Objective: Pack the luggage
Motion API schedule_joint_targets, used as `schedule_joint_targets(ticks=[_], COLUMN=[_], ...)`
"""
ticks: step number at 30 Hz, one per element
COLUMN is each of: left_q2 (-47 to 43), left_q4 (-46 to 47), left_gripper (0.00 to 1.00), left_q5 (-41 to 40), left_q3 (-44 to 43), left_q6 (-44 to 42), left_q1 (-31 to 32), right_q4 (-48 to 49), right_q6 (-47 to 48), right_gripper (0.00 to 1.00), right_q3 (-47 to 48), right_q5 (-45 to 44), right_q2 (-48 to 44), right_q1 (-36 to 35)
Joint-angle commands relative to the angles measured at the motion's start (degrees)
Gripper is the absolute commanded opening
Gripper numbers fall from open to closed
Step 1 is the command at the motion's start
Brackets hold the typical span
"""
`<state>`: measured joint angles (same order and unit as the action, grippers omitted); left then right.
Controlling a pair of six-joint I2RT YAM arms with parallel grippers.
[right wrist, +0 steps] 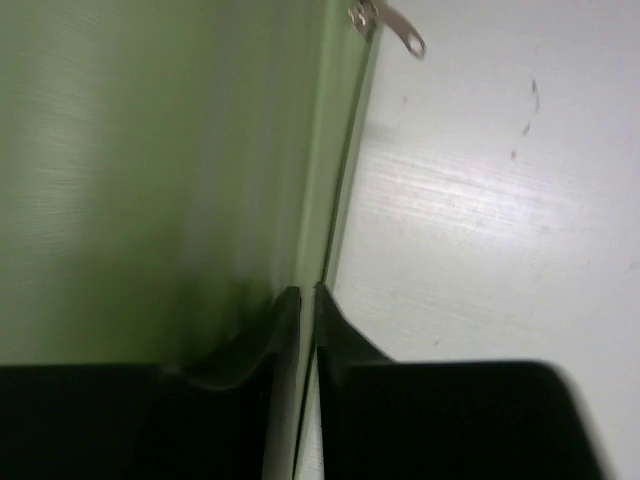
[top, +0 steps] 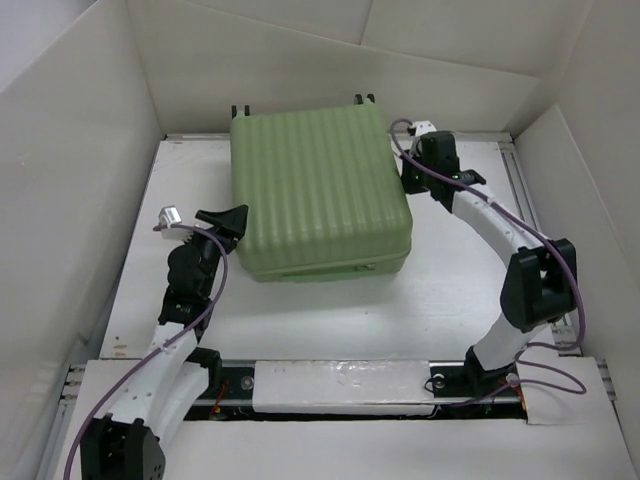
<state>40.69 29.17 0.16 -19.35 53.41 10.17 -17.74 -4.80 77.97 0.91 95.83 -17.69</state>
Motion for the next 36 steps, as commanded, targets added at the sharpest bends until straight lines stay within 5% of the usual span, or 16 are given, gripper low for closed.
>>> schedule_joint_targets(ticks=[1, 4, 9, 15, 19, 21, 25, 31, 36], left_q2=[-1.05, -1.05, 0.18, -5.52, -10.26, -13.07, -20.72, -19.51, -17.49], left_q4=[-7.45, -8.69, -13.15, -28.99, -30.57, -31.28, -28.65, -15.76, -4.67], left_gripper=[0.67, 0.71, 0.75, 0.86, 0.85, 0.75, 0.7, 0.67, 0.6], left_q5=[24.09, 24.09, 23.06, 8.9, 8.27, 7.75, 9.06, 14.6, 15.74], left_q3=[-3.58, -6.57, -12.44, -15.81, -9.31, -4.04, 5.45, 14.06, 17.68], left_q6=[4.51, 3.9, -1.18, -10.95, -10.43, -9.38, -4.99, 0.29, 5.12], left_q1=[6.44, 6.44, 6.44, 5.83, 5.82, 5.82, 5.82, 5.82, 5.82], right_q4=[3.87, -3.06, -1.6, 7.79, 11.22, 13.85, 24.65, 35.91, 42.69], right_q6=[-4.43, -3.47, -2.76, -9.78, -15.58, -16.12, -16.12, -11.64, -11.02], right_gripper=[0.21, 0.42, 0.49, 0.07, 0.0, 0.0, 0.08, 0.19, 0.39], right_q3=[8.32, 12.11, 0.1, -33.64, -48.33, -54.56, -59.17, -59.78, -62.41], right_q5=[13.94, 12.2, 6.92, 7.45, -1.33, -3.89, -5.3, 1.18, 5.05], right_q2=[-8.62, -13.8, -31.81, -57.81, -66.46, -67.96, -63.6, -53.83, -51.62], right_q1=[-0.86, 0.47, -4.17, -14.28, -20.97, -22.2, -21.42, -14.13, -9.65])
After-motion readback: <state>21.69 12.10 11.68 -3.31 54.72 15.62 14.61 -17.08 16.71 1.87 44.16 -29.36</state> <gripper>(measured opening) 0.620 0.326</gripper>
